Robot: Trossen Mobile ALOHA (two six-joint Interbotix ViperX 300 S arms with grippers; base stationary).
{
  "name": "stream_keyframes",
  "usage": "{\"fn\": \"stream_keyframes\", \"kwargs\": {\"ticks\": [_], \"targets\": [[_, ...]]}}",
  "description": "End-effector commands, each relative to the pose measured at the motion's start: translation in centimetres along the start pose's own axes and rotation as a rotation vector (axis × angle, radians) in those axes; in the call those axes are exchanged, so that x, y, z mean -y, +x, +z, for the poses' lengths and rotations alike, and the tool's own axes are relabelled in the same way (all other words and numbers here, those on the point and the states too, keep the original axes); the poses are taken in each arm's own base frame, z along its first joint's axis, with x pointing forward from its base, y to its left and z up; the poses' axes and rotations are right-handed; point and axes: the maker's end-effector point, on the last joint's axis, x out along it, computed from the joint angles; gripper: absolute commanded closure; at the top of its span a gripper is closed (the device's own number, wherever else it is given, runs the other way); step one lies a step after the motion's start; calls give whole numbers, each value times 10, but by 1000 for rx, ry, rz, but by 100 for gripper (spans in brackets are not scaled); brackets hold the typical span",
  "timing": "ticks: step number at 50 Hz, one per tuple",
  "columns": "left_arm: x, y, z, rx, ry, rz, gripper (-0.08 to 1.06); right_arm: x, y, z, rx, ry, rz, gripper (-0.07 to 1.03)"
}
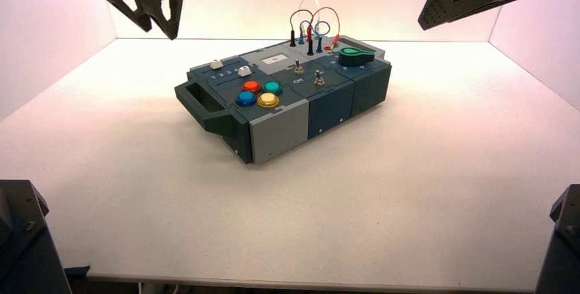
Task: Flip the bottom switch on with the right gripper.
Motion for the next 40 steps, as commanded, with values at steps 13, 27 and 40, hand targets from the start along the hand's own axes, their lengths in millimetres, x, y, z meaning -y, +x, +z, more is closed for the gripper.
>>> {"fn": "stream_keyframes", "kwargs": {"ticks": [13, 27, 40], "targets": [[4, -11, 14, 40, 19, 3, 27, 0, 1, 5, 0, 4, -1, 26], [4, -11, 14, 40, 21, 3, 27, 1, 6, 4, -27, 6, -3, 26], [4, -3, 14, 17, 17, -2, 27, 1, 9, 6, -35, 7, -4, 37]]}}
